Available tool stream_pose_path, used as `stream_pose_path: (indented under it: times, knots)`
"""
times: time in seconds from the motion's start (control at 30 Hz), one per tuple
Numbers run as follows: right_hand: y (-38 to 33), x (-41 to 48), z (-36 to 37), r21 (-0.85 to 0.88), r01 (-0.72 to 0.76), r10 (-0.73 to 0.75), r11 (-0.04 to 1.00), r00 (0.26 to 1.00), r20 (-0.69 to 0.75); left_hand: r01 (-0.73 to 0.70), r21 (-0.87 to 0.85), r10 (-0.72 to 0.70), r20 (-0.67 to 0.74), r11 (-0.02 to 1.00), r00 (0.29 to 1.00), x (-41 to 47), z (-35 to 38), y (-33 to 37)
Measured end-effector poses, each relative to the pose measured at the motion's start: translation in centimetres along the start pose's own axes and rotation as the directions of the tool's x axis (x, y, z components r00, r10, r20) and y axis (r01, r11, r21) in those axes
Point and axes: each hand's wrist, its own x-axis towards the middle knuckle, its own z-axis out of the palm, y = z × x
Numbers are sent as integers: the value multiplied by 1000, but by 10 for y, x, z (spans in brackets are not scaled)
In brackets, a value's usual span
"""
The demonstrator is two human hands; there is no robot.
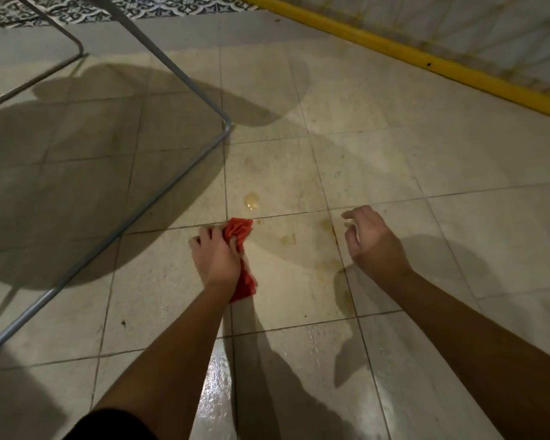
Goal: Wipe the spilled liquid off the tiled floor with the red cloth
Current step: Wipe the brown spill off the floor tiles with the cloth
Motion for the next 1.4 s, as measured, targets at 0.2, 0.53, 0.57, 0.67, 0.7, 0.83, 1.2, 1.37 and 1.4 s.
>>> stream_pose_path:
  times: [0.2,0.53,0.57,0.67,0.7,0.83,1.2,1.37,1.4]
  knots:
    - [12,-17,-11,-40,36,-35,999,999,21,22,-129,-12,82,991,997,-51,1,-5]
    - [22,-16,-34,-38,-51,49,998,997,-55,-254,-187,298,264,949,917,-104,45,48]
    - [24,-19,-37,-38,-57,55,998,997,-59,-228,-171,267,251,958,931,-92,43,48]
    - [33,-33,-49,-40,-122,121,992,992,-28,-162,-154,189,183,975,965,-70,32,39]
    - [38,-38,-54,-54,-149,150,987,989,5,-148,-155,174,169,977,970,-71,28,34]
    - [57,-56,-73,-109,-186,198,977,974,113,-93,-230,146,223,969,964,-113,20,22]
    - [66,-81,-65,19,-298,297,954,954,46,-473,-144,491,368,869,790,-158,57,73]
    - [65,-89,-63,67,-275,274,959,961,21,-292,-133,319,286,947,904,-127,48,61]
    - [66,-90,-65,60,-244,243,968,970,24,-300,-133,326,270,945,906,-127,45,57]
